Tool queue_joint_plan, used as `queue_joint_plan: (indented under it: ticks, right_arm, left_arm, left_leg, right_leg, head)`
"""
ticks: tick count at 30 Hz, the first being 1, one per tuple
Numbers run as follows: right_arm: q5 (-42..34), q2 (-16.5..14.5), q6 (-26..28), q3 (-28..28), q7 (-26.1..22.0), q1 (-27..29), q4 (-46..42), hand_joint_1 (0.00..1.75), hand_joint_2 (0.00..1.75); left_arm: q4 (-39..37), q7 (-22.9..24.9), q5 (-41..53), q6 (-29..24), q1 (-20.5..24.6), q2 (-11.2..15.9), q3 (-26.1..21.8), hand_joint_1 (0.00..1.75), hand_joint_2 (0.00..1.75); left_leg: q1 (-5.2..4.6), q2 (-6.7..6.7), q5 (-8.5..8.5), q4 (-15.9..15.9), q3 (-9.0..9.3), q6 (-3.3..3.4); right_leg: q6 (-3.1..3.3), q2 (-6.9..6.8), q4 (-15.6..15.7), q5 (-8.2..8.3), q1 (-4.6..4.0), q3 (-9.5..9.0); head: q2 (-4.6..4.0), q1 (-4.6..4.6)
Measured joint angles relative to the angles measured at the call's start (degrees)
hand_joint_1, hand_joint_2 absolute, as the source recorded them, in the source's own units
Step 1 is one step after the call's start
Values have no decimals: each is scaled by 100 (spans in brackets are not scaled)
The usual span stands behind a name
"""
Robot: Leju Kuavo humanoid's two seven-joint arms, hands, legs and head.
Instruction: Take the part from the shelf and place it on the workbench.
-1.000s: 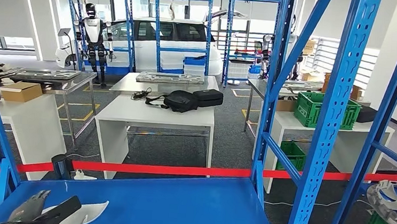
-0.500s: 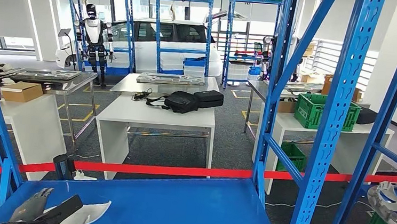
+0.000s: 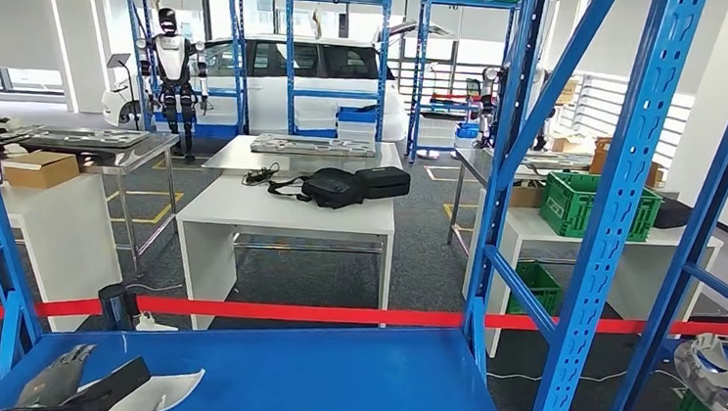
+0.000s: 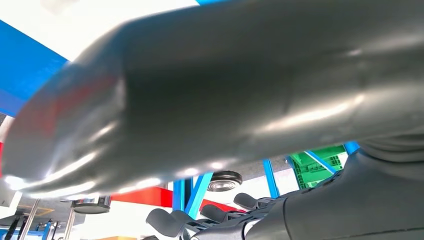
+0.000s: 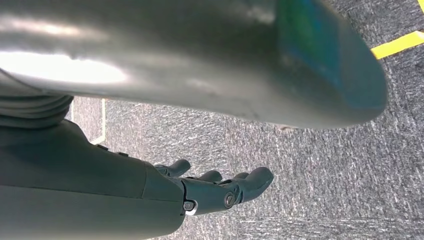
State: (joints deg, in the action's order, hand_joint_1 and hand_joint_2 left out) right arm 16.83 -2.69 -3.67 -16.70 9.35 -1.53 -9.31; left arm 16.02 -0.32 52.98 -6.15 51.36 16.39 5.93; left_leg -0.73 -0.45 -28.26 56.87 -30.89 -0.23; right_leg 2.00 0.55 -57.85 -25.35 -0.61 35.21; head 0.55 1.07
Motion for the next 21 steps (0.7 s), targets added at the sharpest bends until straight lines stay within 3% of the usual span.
queue_joint_plan:
  ticks: [4,6,9,10,11,12,14,15,17,21]
  right_arm:
    - [0,2,3,-1,2,-5,-1,0,0]
    - [0,2,7,-1,2,-12,-2,0,0]
    - [1,-1,9,-2,3,-17,-2,0,0]
    - [1,-1,9,-2,4,-13,-2,0,0]
    - [0,-1,9,-2,6,-9,-2,0,0]
    - [1,-1,9,-2,7,-6,-2,0,0]
    - [1,-1,9,-2,4,-5,-2,0,0]
    - [1,-6,8,-2,3,-7,-2,0,0]
    - [3,-16,8,-2,5,-13,-2,0,0]
    - [9,-22,9,-4,2,-14,-5,0,0]
  left_arm:
    - [6,-15,1,-26,-14,9,-14,0,0]
    - [21,-22,1,-35,-12,11,-16,0,0]
    - [35,-27,1,-39,-25,6,-20,0,0]
    - [34,-27,1,-39,-40,3,-20,0,0]
    - [33,-27,1,-39,-56,0,-20,0,0]
    - [33,-27,1,-39,-69,-2,-20,0,0]
    - [33,-27,1,-39,-82,-3,-20,0,0]
    - [33,-26,1,-39,-79,0,-21,0,0]
    - [34,-27,2,-38,-77,6,-25,0,0]
    - [50,-34,3,-36,-72,16,-30,0,0]
  left_leg:
    - [8,4,11,-28,10,52]
    - [49,14,40,-97,66,99]
    - [74,27,32,-126,115,131]
    - [78,28,15,-121,125,126]
    - [85,26,-13,-115,142,112]
    - [97,23,-47,-105,169,92]
    - [128,20,-148,-67,238,30]
    - [131,18,-204,-37,249,-10]
    - [121,14,-291,-15,247,-94]
    - [139,23,-431,79,305,-232]
  right_leg:
    - [-56,0,9,-4,4,-2]
    - [-104,-2,-153,-99,-4,68]
    - [-171,-9,-1161,-518,42,589]
    - [-194,-11,-1499,-603,65,792]
    - [-218,-14,-1655,-581,88,911]
    - [-242,-18,-1586,-446,113,917]
    - [-294,-35,-868,-12,166,612]
    - [-303,-42,-508,99,174,434]
    - [-238,-44,-194,68,166,252]
    - [-17,-29,-186,-111,147,117]
  head:
    - [0,0]
    - [0,7]
    - [0,19]
    - [0,20]
    - [0,20]
    - [0,21]
    - [0,23]
    - [-1,28]
    - [-1,20]
    - [-1,1]
